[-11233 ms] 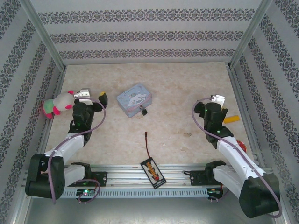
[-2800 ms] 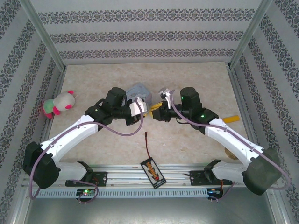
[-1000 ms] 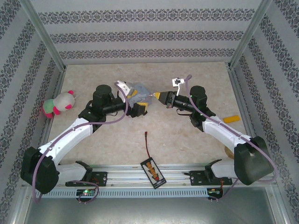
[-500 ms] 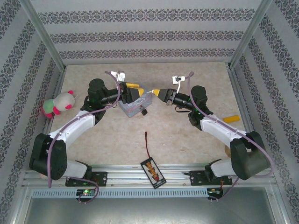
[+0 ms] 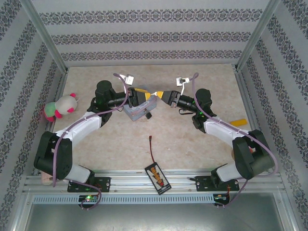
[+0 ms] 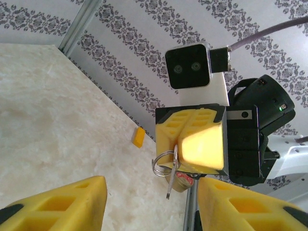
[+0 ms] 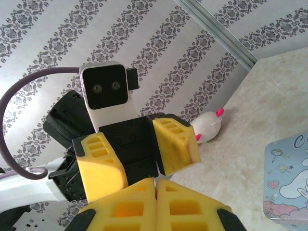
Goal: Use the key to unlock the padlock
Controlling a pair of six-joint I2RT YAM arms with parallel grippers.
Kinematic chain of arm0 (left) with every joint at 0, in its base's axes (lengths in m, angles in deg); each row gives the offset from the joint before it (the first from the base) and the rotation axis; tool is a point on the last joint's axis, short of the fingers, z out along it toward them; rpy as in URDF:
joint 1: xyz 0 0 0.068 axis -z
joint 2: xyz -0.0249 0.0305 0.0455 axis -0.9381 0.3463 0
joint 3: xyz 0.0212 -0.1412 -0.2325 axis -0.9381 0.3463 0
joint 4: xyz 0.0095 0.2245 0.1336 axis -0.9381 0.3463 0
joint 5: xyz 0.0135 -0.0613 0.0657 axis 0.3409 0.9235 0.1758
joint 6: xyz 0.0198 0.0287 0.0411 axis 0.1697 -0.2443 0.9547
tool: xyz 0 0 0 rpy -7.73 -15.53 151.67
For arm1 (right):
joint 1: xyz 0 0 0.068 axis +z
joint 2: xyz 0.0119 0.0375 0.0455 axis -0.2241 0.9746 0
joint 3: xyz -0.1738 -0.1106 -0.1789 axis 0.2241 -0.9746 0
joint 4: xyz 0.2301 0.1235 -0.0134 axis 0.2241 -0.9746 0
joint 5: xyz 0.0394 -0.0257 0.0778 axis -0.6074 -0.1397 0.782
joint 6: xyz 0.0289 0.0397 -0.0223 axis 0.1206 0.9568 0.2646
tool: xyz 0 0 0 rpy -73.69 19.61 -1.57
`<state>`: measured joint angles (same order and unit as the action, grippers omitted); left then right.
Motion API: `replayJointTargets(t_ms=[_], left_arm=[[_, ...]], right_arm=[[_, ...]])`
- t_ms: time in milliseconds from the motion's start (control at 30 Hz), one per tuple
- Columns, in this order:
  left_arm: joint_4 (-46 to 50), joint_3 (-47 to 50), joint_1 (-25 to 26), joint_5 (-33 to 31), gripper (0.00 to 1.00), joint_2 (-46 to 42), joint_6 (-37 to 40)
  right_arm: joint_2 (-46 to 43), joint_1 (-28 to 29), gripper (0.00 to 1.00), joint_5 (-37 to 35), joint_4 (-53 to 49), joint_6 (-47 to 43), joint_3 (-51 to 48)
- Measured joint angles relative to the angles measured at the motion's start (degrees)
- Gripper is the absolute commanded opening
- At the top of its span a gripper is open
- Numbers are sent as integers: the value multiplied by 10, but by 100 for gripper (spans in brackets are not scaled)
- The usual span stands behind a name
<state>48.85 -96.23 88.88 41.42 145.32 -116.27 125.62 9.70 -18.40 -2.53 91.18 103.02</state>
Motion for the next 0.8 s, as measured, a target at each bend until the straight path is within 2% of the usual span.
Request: replayJointTargets(t_ms=[467, 633, 767, 800], left_arm=[[-39, -2, 4, 19, 21, 13, -19], [-44, -2, 4, 26, 3, 16, -24], [-48, -2, 4, 28, 0, 16, -24], [-47, -2, 4, 28, 0, 16, -22]], right_arm=[[24, 1, 0, 8, 28, 15, 13], [31, 4, 0, 10, 35, 24, 16], [32, 4, 0, 10, 37, 27, 17], [32, 4, 3, 10, 37, 27, 17]])
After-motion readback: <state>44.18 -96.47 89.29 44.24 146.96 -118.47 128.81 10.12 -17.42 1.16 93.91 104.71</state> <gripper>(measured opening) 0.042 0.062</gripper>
